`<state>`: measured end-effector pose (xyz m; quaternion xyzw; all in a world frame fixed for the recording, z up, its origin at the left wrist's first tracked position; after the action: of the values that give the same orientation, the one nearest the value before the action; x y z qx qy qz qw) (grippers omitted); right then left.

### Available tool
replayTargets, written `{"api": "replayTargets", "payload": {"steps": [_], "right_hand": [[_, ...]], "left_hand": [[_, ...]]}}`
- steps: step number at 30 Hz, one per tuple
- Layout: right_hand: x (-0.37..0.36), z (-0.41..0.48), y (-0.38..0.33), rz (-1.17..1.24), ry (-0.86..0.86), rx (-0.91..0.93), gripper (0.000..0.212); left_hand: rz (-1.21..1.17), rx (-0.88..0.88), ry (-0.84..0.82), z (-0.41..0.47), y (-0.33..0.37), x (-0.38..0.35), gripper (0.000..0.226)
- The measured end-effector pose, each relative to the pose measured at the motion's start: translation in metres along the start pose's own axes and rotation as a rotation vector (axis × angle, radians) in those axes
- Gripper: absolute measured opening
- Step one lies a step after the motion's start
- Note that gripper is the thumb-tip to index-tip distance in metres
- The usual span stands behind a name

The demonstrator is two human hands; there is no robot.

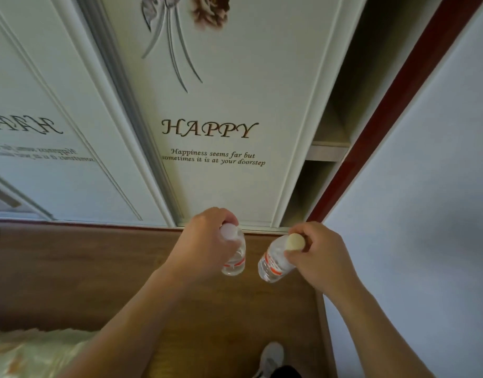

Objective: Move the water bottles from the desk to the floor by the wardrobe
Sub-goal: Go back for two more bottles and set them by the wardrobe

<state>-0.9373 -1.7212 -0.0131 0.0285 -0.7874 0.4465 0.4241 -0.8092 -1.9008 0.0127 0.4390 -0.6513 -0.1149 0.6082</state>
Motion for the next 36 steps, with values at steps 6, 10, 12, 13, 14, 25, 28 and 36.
{"api": "replayTargets", "payload": {"steps": [6,10,12,13,14,25,28,36], "right_hand": [[-0.008,0.092,0.031,-0.02,-0.098,0.03,0.027],[-0.019,0.151,0.054,-0.038,-0.159,0.044,0.027],[-0.029,0.18,0.069,-0.044,-0.178,0.036,0.026],[-0.035,0.194,0.077,-0.049,-0.184,0.032,0.026],[-0.042,0.209,0.085,-0.05,-0.186,0.029,0.026],[-0.206,0.361,0.268,-0.087,-0.162,-0.022,0.029],[-0.259,0.401,0.327,-0.112,-0.163,-0.02,0.03],[-0.362,0.472,0.444,-0.113,-0.131,-0.118,0.025]], "left_hand": [[-0.003,0.065,-0.002,0.091,-0.026,-0.011,0.024],[-0.018,0.095,-0.029,0.148,-0.056,-0.03,0.025],[0.0,0.08,-0.046,0.177,-0.074,-0.041,0.027],[0.005,0.073,-0.051,0.191,-0.084,-0.047,0.027],[0.009,0.072,-0.059,0.206,-0.096,-0.054,0.028],[0.044,0.014,-0.14,0.368,-0.287,-0.214,0.027],[0.036,0.009,-0.161,0.408,-0.343,-0.272,0.027],[0.052,-0.017,-0.192,0.493,-0.452,-0.398,0.024]]}}
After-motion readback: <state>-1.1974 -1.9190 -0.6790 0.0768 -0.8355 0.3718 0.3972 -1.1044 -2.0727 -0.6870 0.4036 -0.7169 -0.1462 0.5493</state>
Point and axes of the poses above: each hand's wrist, its own z-axis towards the middle knuckle, its own x-axis out of the back of the hand, y = z × x, the point moved 6 cm from there along z, towards the middle knuckle, and after that the axes turned 14 degrees about -y, right-handed, at the moved point
